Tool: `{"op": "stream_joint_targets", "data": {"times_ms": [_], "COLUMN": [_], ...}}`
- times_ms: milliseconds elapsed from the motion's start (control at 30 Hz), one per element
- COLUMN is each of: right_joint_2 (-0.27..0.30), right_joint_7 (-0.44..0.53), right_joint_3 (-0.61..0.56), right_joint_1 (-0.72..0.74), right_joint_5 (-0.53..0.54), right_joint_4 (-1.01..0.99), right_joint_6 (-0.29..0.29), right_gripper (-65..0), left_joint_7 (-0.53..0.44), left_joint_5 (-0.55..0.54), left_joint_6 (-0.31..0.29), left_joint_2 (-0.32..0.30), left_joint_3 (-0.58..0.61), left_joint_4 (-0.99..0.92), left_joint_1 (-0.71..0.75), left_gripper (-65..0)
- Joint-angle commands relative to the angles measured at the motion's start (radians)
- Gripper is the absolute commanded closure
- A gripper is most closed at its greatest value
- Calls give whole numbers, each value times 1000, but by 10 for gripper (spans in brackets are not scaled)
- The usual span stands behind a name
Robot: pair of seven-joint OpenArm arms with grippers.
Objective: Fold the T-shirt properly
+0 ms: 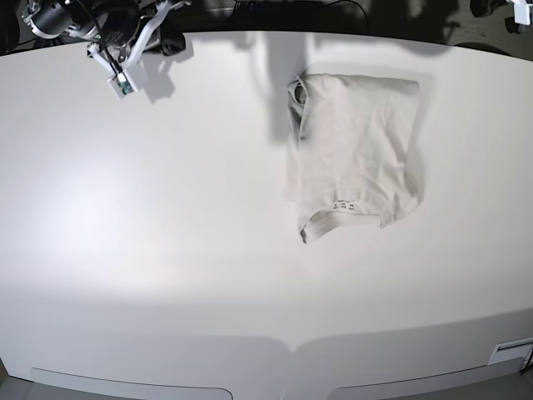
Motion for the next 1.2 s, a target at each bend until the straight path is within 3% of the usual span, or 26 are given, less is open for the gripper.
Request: {"op": "stream_joint_targets", "data": {"times_ms": [0, 233, 467, 667, 800, 1000, 1167], "right_joint_2": [7, 8, 8, 8, 12, 46, 64], "right_joint_7": [11, 31, 116, 126, 220, 340, 455], "right_joint_3": [6, 6, 6, 5, 3, -52, -122], "right_joint_1": [-26, -152, -246, -262, -262, -259, -225], "right_joint_5": [19, -4, -152, -180, -246, -351, -427], "right_joint_4": [18, 18, 2, -144, -290, -482, -658], "right_joint_6": [7, 11, 19, 19, 19, 19, -59], "right_gripper": [0, 0, 0, 0, 0, 0, 0], "left_joint_7": [-23, -28, -95, -151, -213, -289, -409], "left_joint_5": [-9, 51, 204, 225, 242, 395, 476], "left_joint_6": [-6, -8, -9, -77, -77, -81, -84], "left_joint_2": [-6, -2, 84, 108, 106, 104, 85], "left_joint_3": [-8, -8, -8, -5, -5, -5, -5], "left_joint_4": [15, 14, -13, -137, -257, -447, -631], "left_joint_1": [30, 90, 101, 95, 75, -23, -125], "left_gripper": [0, 0, 0, 0, 0, 0, 0]}}
